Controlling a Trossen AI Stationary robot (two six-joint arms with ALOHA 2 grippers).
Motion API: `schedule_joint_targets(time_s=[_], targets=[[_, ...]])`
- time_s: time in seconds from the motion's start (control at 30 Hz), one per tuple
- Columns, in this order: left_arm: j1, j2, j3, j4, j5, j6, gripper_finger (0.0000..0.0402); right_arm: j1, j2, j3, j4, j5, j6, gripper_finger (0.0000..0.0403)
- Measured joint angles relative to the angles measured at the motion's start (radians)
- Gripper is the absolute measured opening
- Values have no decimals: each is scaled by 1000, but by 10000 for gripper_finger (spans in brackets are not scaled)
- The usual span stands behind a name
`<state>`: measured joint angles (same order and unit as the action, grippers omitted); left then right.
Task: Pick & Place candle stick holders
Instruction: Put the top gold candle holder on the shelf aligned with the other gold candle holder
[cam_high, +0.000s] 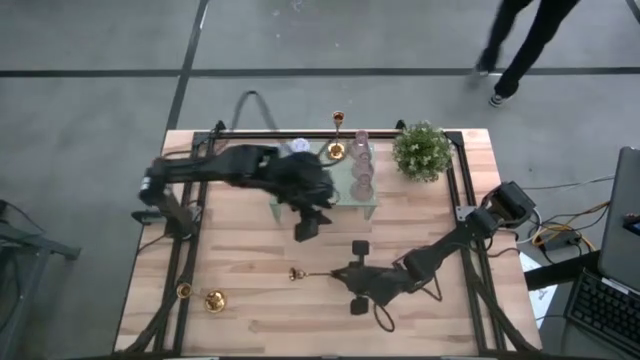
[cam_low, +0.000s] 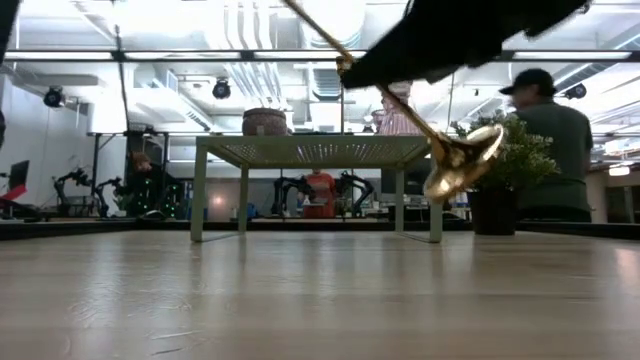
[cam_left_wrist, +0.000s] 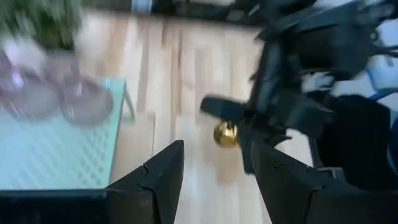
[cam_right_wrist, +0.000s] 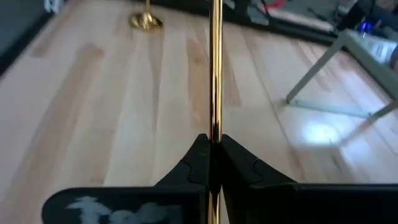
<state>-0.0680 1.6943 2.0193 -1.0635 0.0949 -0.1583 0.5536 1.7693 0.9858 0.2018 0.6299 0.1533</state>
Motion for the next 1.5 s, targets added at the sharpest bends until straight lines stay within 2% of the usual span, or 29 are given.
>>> schedule_joint_targets(time_s=[0.17,0.43,0.63,0.73,0.9,1.17,1.3,1.5], targets=[[-88,-195,-187,216,-72,55,193,-2,-33,-50,156,0,-57,10],[-174,-521,-684,578,-87,98,193,-50,-93,-124,442,-9,-166,11],[-214,-753,-1034,818,-137,125,193,-149,-112,-158,631,-128,-191,11],[-220,-850,-1161,910,-151,145,193,-206,-112,-167,695,-138,-204,11],[-221,-967,-1305,963,-160,146,193,-276,-111,-170,788,-137,-266,11],[-221,-1099,-1452,1055,-203,138,193,-390,-111,-171,834,-107,-288,12],[-221,-1137,-1494,1110,-203,138,193,-444,-107,-158,835,-107,-282,13],[-221,-1163,-1520,1106,-202,149,193,-497,-84,-143,841,-108,-240,13]])
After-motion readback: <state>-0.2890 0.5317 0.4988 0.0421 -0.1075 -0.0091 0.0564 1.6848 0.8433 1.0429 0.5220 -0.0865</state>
